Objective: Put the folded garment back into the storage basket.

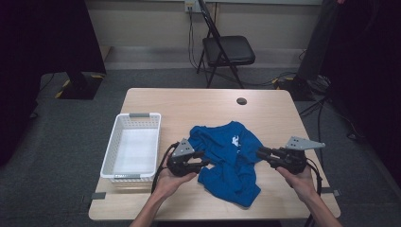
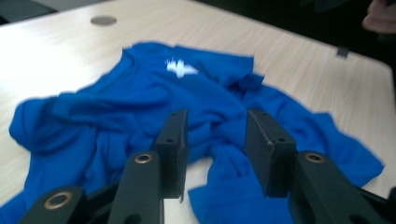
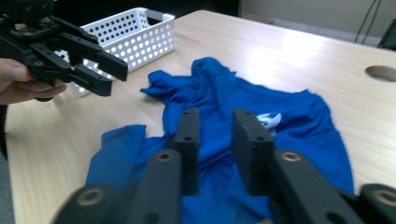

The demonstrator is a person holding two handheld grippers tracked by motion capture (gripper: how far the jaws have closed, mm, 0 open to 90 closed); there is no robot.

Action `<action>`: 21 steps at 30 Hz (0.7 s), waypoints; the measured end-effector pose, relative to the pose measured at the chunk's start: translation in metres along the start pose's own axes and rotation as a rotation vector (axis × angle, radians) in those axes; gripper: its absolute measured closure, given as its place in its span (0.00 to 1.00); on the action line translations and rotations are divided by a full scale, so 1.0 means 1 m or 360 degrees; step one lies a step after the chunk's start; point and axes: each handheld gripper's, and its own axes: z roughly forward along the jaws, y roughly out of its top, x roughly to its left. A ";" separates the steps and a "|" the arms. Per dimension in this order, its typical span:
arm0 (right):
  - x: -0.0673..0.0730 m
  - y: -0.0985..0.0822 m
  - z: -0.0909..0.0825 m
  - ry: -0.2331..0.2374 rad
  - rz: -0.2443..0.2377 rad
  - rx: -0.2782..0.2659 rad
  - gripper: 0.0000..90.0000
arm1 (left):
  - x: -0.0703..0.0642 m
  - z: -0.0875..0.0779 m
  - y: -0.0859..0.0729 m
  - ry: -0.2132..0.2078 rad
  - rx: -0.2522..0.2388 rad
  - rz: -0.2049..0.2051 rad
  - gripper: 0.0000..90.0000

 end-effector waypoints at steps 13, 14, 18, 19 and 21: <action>0.007 -0.036 0.017 0.0015 0.0011 0.0129 0.80 | -0.005 0.022 -0.023 -0.0046 0.0168 -0.0045 0.58; 0.007 -0.039 0.019 0.0003 0.0001 0.0151 0.79 | -0.006 0.024 -0.025 -0.0045 0.0185 -0.0036 0.57; 0.008 -0.046 0.027 -0.0006 -0.0007 0.0201 0.76 | -0.007 0.029 -0.031 -0.0031 0.0242 -0.0020 0.59; 0.007 -0.047 0.029 -0.0009 -0.0005 0.0212 0.75 | -0.007 0.029 -0.032 -0.0031 0.0251 -0.0018 0.59; 0.006 -0.050 0.033 -0.0019 -0.0008 0.0236 0.74 | -0.008 0.030 -0.034 -0.0020 0.0261 -0.0012 0.61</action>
